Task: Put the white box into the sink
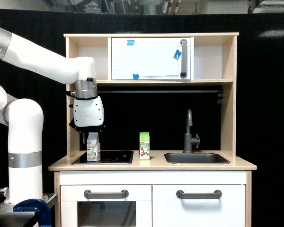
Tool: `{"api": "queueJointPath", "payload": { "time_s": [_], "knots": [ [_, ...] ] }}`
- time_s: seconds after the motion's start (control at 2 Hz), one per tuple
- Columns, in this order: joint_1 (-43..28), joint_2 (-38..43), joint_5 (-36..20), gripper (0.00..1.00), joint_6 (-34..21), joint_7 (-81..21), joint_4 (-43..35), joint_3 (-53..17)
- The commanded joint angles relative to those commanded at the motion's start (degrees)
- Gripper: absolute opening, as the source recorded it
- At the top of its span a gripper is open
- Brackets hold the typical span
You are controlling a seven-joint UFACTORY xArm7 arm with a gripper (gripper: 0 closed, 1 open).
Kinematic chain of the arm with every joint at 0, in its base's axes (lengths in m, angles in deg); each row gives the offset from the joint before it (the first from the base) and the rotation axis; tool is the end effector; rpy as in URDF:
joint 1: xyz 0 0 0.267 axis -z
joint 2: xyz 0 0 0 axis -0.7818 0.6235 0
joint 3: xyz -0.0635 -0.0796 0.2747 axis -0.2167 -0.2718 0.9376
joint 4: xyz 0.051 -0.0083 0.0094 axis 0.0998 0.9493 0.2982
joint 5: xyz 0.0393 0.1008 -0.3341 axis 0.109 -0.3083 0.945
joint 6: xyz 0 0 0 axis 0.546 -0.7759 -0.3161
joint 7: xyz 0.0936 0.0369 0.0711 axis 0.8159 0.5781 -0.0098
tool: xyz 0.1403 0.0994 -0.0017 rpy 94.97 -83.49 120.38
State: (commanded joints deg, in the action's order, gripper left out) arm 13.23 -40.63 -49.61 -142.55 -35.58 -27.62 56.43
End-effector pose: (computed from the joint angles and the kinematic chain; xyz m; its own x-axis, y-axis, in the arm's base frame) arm 0.1740 0.1790 0.1650 -0.0502 0.9600 0.2756 0.9976 0.0353 0.0587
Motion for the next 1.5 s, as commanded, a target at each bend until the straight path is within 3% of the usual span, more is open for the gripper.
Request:
{"api": "queueJointPath", "payload": {
  "time_s": [0.5,1.0,1.5],
  "knots": [
    [-1.06,2.68,-0.51,0.00,2.29,0.63,-0.56,0.45],
    [1.77,9.01,3.07,0.00,1.59,-4.53,-6.69,-5.16],
    [4.54,25.44,7.32,0.00,0.95,-18.15,-21.83,-18.50]
  ]
}}
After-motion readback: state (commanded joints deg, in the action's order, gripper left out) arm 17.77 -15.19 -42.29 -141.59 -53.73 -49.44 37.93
